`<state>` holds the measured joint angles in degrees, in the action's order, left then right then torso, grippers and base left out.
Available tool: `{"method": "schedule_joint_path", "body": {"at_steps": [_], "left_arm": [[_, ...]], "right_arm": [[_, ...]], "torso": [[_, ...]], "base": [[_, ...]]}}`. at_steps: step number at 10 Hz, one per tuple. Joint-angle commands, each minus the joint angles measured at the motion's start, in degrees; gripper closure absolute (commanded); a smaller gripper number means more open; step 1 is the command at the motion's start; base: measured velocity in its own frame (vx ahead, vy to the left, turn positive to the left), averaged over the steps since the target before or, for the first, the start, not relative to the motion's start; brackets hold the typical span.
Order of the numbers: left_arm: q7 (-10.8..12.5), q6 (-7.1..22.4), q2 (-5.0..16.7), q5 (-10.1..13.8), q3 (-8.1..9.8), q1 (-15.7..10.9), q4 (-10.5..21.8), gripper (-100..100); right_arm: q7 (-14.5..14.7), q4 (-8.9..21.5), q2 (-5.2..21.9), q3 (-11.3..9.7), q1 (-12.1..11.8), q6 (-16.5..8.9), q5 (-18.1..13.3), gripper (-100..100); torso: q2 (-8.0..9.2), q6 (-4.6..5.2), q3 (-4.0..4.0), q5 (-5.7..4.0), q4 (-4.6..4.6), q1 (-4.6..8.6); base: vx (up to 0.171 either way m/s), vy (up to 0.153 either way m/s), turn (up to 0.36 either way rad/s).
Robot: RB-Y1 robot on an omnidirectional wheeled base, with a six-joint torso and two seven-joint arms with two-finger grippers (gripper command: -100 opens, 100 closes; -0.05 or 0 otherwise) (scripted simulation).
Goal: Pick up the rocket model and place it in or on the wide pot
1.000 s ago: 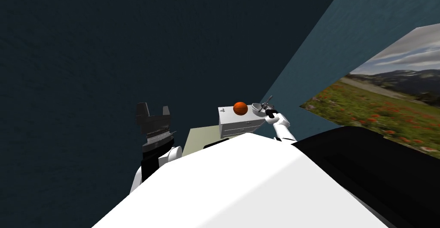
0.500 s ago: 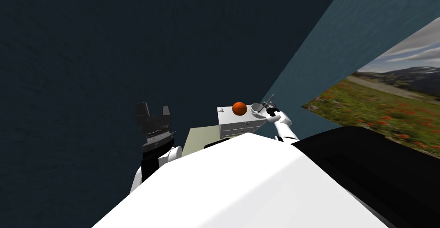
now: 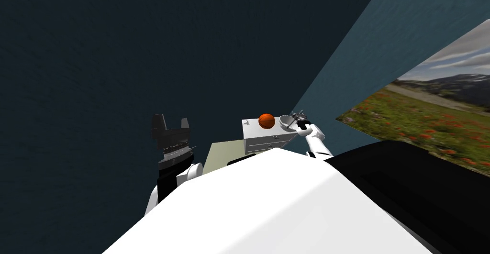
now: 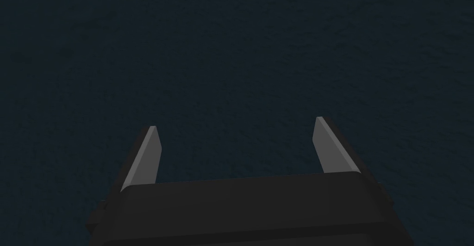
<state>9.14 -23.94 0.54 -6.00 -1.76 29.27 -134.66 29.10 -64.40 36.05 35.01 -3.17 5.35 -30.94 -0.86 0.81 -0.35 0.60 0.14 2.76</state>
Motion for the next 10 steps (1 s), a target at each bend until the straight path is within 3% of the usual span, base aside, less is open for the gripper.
{"method": "schedule_joint_path", "body": {"at_steps": [1, 9, 10], "left_arm": [[0.00, 0.00, 0.00, 0.00, 0.00, 0.00, 0.00, 0], [0.00, 0.00, -0.01, 0.00, -0.01, -0.01, 0.00, 0], [0.00, 0.00, -0.01, 0.00, -0.01, -0.01, 0.00, 0]], "right_arm": [[-1.41, 0.27, 2.86, -1.14, 0.20, -1.78, 0.97, -100], [-7.04, 1.37, 14.42, -5.68, 1.02, -8.88, 4.87, -100], [-6.57, 0.78, 13.37, -5.38, 0.79, -8.57, 4.58, -100]], "torso": [[0.00, 0.00, 0.00, 0.00, 0.00, 0.00], [0.24, -0.06, 0.15, 0.12, 0.08, -0.33], [0.26, -0.06, 0.17, 0.12, 0.09, -0.33]], "base": [[-0.057, 0.044, 0.117], [-0.082, 0.072, 0.091], [-0.035, 0.030, 0.011]]}}
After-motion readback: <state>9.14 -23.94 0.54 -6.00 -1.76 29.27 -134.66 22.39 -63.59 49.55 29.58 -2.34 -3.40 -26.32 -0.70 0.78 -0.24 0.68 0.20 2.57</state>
